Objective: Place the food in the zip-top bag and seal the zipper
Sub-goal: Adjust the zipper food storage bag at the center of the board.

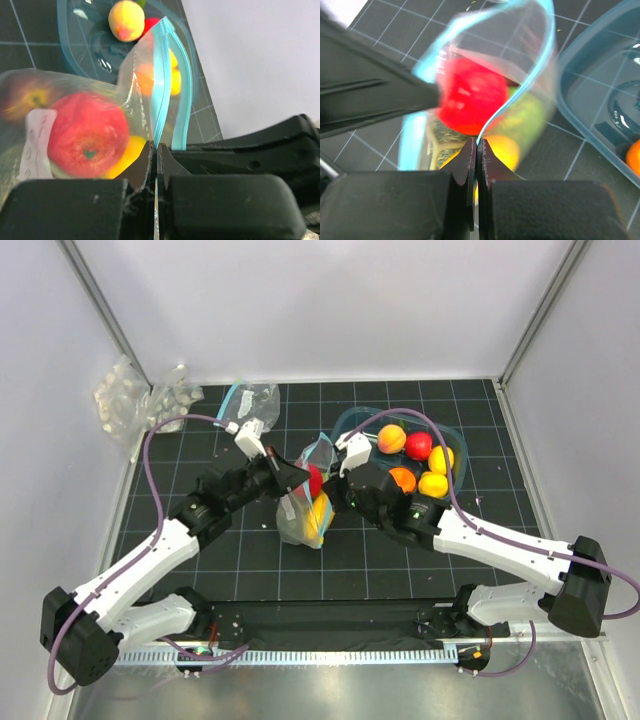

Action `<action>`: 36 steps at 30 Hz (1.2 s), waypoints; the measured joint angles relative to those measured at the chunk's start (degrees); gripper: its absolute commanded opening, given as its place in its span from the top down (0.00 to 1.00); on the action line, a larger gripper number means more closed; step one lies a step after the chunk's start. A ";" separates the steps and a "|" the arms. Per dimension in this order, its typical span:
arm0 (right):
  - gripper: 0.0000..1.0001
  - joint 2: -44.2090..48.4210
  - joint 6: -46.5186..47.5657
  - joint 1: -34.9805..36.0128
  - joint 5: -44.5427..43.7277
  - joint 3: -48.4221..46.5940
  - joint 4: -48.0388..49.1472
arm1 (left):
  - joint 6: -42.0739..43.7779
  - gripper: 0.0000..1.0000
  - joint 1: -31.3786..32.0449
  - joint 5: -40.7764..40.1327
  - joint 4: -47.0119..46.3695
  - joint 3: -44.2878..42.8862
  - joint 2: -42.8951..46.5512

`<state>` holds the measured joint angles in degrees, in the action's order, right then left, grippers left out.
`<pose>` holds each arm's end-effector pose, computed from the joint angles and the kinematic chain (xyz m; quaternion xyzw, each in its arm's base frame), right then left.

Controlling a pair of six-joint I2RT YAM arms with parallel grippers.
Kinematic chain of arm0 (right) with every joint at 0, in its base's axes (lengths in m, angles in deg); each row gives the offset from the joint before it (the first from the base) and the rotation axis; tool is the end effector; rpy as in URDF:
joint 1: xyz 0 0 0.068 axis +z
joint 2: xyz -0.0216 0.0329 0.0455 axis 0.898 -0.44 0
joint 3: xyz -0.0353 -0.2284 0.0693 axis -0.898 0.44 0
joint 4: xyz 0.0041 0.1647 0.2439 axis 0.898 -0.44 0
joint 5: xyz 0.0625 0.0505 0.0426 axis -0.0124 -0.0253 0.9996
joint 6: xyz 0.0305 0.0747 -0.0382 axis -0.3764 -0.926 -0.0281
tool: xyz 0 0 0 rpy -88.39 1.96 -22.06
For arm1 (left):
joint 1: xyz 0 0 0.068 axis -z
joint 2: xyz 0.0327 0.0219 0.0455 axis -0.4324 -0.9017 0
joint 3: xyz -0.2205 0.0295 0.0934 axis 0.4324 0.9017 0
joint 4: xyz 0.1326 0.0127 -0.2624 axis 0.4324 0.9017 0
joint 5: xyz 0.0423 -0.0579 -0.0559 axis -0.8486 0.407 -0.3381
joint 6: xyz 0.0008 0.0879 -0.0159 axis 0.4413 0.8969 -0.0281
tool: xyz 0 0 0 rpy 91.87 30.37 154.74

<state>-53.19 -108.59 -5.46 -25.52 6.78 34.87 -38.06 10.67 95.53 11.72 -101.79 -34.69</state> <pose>0.2161 0.2958 0.2652 -0.1690 0.8104 0.2226 0.5149 0.2626 -0.2053 0.2745 -0.0470 0.7905 -0.4479 0.4150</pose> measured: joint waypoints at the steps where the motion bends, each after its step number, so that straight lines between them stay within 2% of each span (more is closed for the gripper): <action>1: 0.99 0.00 0.15 0.07 0.74 0.00 0.07 | -0.09 0.99 0.00 0.46 -0.17 0.00 -0.79; 16: 0.98 0.00 1.51 0.61 9.60 0.02 2.91 | -0.17 0.96 0.00 1.88 -0.50 -0.02 -2.73; 18: 0.88 0.02 1.51 0.61 9.77 0.11 3.21 | -0.17 0.96 0.00 2.05 -0.48 -0.02 -2.73; 19: 0.72 0.17 1.51 0.61 9.79 0.39 3.69 | -0.17 0.94 0.00 2.34 -0.50 -0.02 -2.71; 30: 0.50 0.74 0.79 0.70 9.46 0.70 5.05 | 0.04 0.94 0.07 4.35 -0.55 -0.44 -2.73; 36: 0.30 -0.28 -0.33 0.70 9.31 0.66 5.46 | 0.04 0.93 0.07 4.33 -0.55 -0.44 -2.73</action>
<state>-53.47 -108.92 -4.76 -16.21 7.44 40.33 -38.01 10.74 99.86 11.17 -102.23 -37.42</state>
